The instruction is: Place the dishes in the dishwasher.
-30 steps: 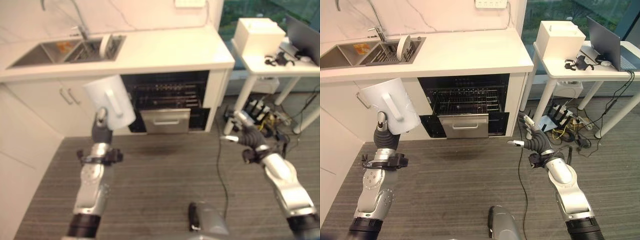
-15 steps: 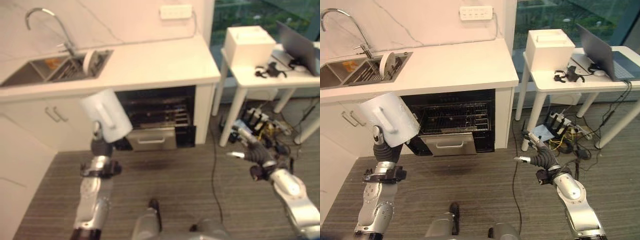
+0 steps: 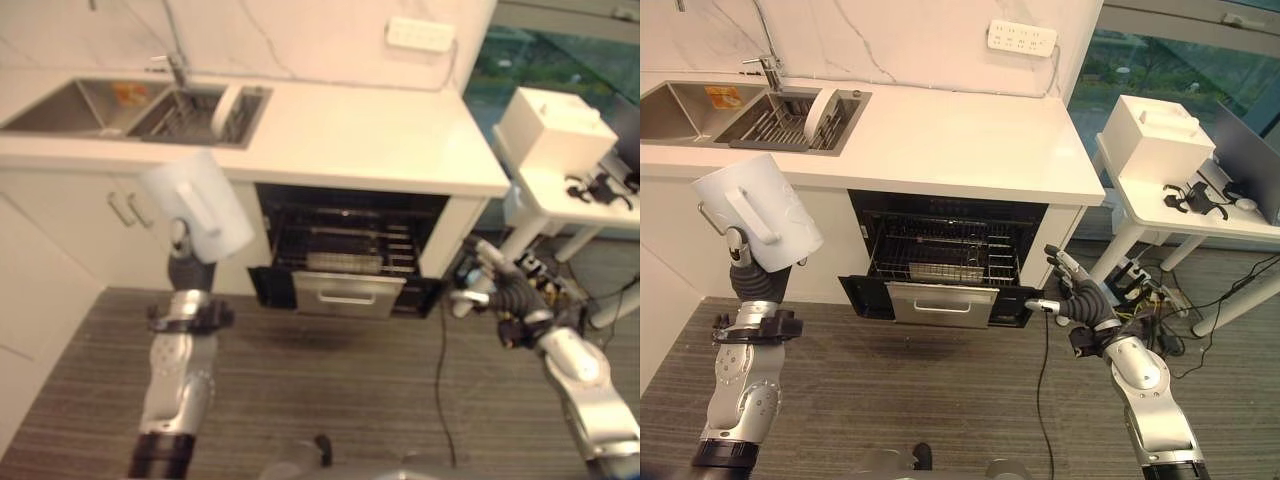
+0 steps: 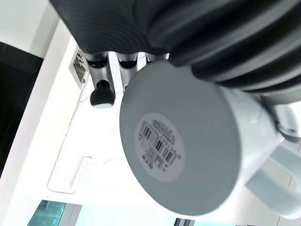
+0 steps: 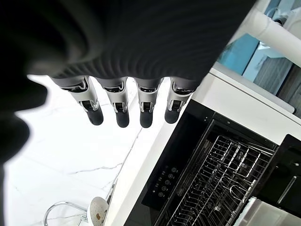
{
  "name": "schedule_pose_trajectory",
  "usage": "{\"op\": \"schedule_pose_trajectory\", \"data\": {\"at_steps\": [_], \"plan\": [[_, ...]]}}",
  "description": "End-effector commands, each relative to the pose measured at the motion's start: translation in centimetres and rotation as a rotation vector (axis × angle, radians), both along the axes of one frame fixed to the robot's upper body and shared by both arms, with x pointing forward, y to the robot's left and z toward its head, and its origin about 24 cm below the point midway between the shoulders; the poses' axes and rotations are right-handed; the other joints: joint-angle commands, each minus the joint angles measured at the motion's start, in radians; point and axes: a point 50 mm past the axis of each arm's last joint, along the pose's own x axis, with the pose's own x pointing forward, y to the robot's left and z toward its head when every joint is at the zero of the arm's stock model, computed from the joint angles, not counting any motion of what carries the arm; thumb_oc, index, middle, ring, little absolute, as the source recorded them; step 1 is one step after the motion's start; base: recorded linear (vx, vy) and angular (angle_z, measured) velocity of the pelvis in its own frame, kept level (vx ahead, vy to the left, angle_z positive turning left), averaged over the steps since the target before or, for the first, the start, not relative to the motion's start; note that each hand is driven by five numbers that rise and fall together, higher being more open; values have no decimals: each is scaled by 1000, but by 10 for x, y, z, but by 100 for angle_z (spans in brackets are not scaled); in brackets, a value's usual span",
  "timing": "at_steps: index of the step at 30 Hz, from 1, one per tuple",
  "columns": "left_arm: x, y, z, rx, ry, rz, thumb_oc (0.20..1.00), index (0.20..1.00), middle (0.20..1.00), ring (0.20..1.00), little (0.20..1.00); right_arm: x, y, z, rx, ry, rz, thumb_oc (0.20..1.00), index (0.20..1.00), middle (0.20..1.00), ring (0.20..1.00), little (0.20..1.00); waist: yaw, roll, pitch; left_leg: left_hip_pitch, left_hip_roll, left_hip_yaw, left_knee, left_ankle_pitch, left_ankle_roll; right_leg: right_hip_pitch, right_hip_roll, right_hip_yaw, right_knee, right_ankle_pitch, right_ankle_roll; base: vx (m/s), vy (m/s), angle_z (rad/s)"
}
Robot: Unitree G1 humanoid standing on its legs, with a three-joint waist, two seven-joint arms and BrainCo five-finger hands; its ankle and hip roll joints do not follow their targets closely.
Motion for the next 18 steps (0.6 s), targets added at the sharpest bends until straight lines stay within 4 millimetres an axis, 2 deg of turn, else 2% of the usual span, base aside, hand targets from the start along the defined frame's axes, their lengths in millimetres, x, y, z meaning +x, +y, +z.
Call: {"op": "schedule_pose_trajectory", "data": {"at_steps": [1,3,4,5,7,8,9,13,14,17,18], "plan": [[-6,2,31,157,-160,36,200,200,200,200,200,2,10,14,1,-95,40,1000,1000,1000,1000,1000,0,13,-17,16,63,-24,3,-37,-43,-33,61,-8,-20,207,10,106,48,2],[-4,1,35,198,-166,55,200,200,200,200,200,2,10,14,22,-93,41,1000,1000,1000,1000,1000,6,9,-18,21,66,-28,3,-42,-50,-18,40,-38,-118,202,4,103,-79,1],[-1,0,38,232,-172,80,200,200,200,200,200,4,13,16,119,-85,86,1000,1000,1000,1000,1000,5,-3,-13,33,62,-20,3,-51,-56,-43,11,-45,-151,169,1,90,-167,-3],[0,-2,40,252,-180,91,200,200,200,200,200,5,16,18,165,-96,98,1000,1000,1000,1000,1000,1,-7,-11,39,59,-18,3,-56,-57,-64,6,-27,-151,146,0,80,-190,-9],[-2,-5,44,256,-239,152,200,200,200,200,200,6,21,19,237,-112,98,1000,1000,1000,1000,1000,-14,-14,-13,52,53,-23,3,-67,-56,-104,19,50,-151,109,-1,100,-141,2],[-2,-5,44,256,-239,152,200,200,200,200,200,6,21,19,237,-112,98,1000,1000,1000,1000,1000,-14,-14,-13,52,53,-23,3,-67,-56,-104,19,50,-151,109,-1,179,-266,32],[-3,-10,41,238,-230,148,200,200,200,200,200,5,27,15,266,-115,85,1000,1000,1000,1000,1000,-29,-16,-17,68,48,-34,3,-73,-52,-111,53,114,-151,93,0,180,-319,36],[-9,-10,37,224,-217,125,200,200,200,200,200,3,27,11,228,-100,71,1000,1000,1000,1000,1000,-31,-17,-23,86,57,-25,3,-81,-54,-103,71,109,-151,71,-8,181,-355,35],[-9,-8,36,170,-199,114,200,200,200,200,200,4,25,12,188,-101,56,1000,1000,1000,1000,1000,-37,-18,-28,97,70,-24,3,-79,-61,-95,92,132,-151,58,-23,241,-463,-15],[-7,-8,35,107,-189,82,200,200,200,200,200,5,19,19,160,-125,35,1000,1000,1000,1000,1000,-55,-30,-25,136,102,15,3,-41,-87,-80,114,162,-151,49,-51,233,-444,-10],[-7,-9,35,100,-194,65,200,200,200,200,200,5,14,21,156,-136,21,1000,1000,1000,1000,1000,-63,-38,-20,159,114,39,3,16,-99,-75,118,173,-151,46,-65,208,-371,-7]]}}
